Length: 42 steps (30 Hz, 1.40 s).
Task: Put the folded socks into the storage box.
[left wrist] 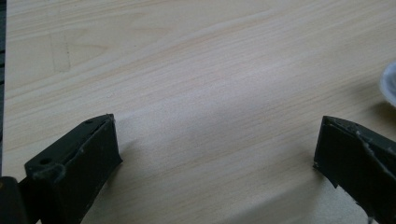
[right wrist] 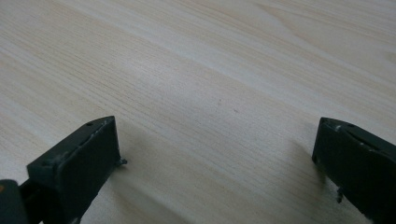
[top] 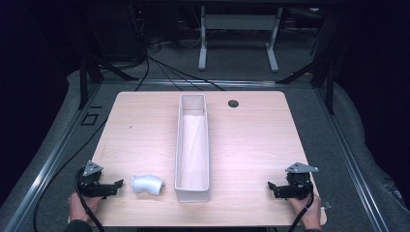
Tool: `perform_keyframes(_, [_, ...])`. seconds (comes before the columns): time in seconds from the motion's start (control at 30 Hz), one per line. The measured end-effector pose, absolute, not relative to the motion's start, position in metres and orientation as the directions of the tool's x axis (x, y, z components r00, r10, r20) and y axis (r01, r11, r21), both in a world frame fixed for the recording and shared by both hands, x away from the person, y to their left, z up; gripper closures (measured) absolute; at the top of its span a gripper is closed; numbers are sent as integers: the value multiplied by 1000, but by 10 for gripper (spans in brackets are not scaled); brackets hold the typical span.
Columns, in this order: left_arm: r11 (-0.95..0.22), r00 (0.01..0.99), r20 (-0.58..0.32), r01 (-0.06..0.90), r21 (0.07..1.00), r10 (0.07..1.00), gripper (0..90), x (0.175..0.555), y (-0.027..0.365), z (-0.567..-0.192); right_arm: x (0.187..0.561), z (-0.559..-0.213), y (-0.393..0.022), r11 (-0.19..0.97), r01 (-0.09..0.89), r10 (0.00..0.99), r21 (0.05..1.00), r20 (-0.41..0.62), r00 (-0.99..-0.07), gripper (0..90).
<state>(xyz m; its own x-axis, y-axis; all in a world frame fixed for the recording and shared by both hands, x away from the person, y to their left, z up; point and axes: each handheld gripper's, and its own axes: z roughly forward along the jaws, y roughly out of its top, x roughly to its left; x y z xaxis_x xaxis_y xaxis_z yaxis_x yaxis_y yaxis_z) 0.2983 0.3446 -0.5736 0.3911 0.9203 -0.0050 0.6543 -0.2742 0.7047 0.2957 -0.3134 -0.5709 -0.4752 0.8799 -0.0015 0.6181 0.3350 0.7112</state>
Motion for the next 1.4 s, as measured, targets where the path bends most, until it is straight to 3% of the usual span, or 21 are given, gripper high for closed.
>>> perform_keyframes(0.3, [-325, 461, 3, 621, 713, 887, 0, 303, 349, -547, 296, -571, -313, 334, 617, 880, 713, 0, -476, 8])
perform_keyframes(0.57, [-447, 575, 53, 570, 690, 816, 0, 313, 339, -512, 296, -571, -314, 330, 615, 880, 716, 2, -474, 21])
perform_keyframes(1.17, [-702, 816, 123, 396, 592, 565, 0, 318, 271, -464, 296, -571, -314, 327, 610, 877, 722, 8, -480, 43])
perform_keyframes(1.4, [-779, 881, 113, 339, 528, 459, 0, 315, 241, -468, 296, -571, -314, 328, 610, 879, 721, 5, -478, 49])
